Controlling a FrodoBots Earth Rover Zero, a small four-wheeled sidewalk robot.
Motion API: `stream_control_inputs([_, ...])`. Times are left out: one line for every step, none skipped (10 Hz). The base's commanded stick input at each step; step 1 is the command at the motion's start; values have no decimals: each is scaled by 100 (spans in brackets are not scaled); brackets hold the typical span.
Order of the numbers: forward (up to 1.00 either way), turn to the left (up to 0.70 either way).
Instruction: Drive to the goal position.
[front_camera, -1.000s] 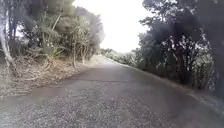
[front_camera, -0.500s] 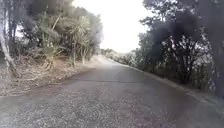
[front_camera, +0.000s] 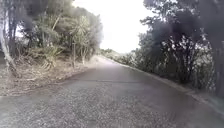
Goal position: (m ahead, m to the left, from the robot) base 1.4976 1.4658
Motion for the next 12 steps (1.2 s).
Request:
stream_control_inputs([7,0])
stream_control_inputs([8,0])
stream_control_inputs([9,0])
stream_control_inputs([11,0])
stream_control_inputs([12,0])
stream_control_inputs([19,4])
stream_control_inputs([27,9])
stream_control_inputs([35,14])
stream_control_inputs([43,19])
stream_control_inputs([51,24])
stream_control_inputs([59,28])
stream_control_inputs([67,33])
